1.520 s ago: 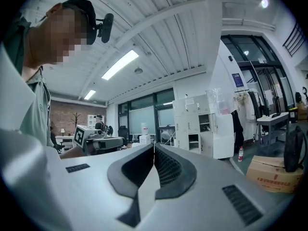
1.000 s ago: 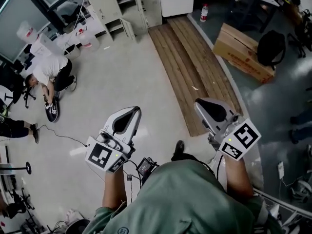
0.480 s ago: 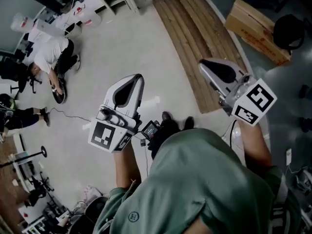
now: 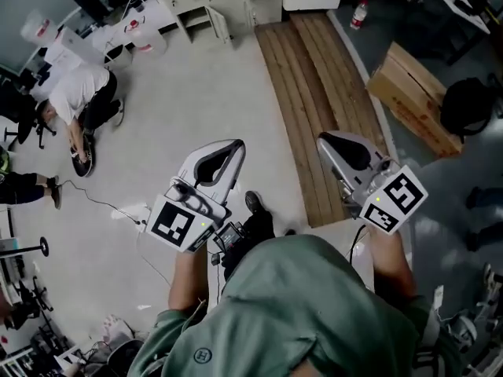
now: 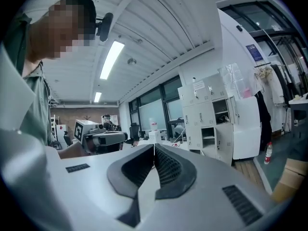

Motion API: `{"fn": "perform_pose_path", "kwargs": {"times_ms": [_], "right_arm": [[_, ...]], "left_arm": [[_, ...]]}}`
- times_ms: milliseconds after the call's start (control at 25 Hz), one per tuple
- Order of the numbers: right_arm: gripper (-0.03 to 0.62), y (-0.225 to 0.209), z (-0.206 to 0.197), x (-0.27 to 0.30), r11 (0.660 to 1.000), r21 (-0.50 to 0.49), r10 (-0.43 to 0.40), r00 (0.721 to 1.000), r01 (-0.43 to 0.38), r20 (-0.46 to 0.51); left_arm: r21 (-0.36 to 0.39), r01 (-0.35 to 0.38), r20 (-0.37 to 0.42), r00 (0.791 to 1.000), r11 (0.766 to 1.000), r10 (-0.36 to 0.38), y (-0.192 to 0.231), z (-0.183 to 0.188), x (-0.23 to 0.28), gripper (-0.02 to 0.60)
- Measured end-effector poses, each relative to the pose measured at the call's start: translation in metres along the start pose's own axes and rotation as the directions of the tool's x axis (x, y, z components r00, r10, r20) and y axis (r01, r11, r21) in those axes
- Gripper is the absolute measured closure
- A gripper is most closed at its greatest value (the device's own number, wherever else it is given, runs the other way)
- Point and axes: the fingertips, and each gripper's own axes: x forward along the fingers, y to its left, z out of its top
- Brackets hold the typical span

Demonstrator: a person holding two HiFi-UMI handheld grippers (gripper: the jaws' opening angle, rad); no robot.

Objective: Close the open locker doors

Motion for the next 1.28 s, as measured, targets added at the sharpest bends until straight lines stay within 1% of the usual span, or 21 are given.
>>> {"fn": "perform_pose_path", "kwargs": {"times_ms": [200,320,400,520,640,760,880,960,1080,1200,1280], "right_arm": [[0.588,-0.030,0.013,0.061,0.999,-0.012,-0.033,0.999,0.033,0.031],[0.588,-0.049,0.013,0.087,0.997,-0.021,-0.068,0.997,0.069,0.048],[0.588,-0.058,0.011,0.103,0.996,-0.020,-0.081,0.995,0.083,0.059],[0.588,-0.071,0.016,0.138,0.997,-0.024,-0.078,0.996,0.079,0.045],[0.588,-0.090,0.032,0.172,0.996,-0.042,-0.075,0.997,0.076,0.025],[0.588,-0.115,0.043,0.203,0.997,-0.048,-0.062,0.998,0.063,0.012],[0.588,-0.149,0.038,0.233,0.999,-0.025,-0.042,0.999,0.042,-0.002],[0.588,-0.173,0.032,0.255,1.000,-0.009,-0.017,1.000,0.017,-0.012],[0.588,-0.210,0.029,0.285,1.000,0.003,0.019,1.000,-0.018,-0.022],[0.588,-0.245,0.045,0.312,0.999,-0.010,0.053,0.999,-0.053,-0.015],[0.588,-0.265,0.059,0.329,0.996,-0.030,0.081,0.997,-0.081,-0.010]], "left_arm": [[0.003,0.023,-0.018,1.000,1.000,-0.023,0.067,0.001,0.019,0.581],[0.018,0.062,0.011,0.998,0.998,-0.062,0.095,-0.007,0.029,0.581],[0.032,0.076,0.017,0.997,0.997,-0.076,0.113,-0.012,0.035,0.581],[0.054,0.086,0.013,0.996,0.995,-0.087,0.150,-0.011,0.045,0.581],[0.064,0.094,-0.003,0.996,0.994,-0.094,0.189,-0.006,0.058,0.581],[0.042,0.077,0.001,0.997,0.996,-0.078,0.222,0.001,0.078,0.581],[0.028,0.061,-0.005,0.998,0.998,-0.061,0.252,-0.007,0.104,0.581],[0.032,0.045,-0.002,0.999,0.998,-0.045,0.274,-0.011,0.123,0.581],[0.063,0.015,-0.016,1.000,0.998,-0.014,0.309,-0.012,0.151,0.581],[0.111,-0.033,-0.013,0.999,0.993,0.035,0.350,0.005,0.174,0.581],[0.135,-0.075,0.008,0.997,0.988,0.075,0.373,0.021,0.188,0.581]]}}
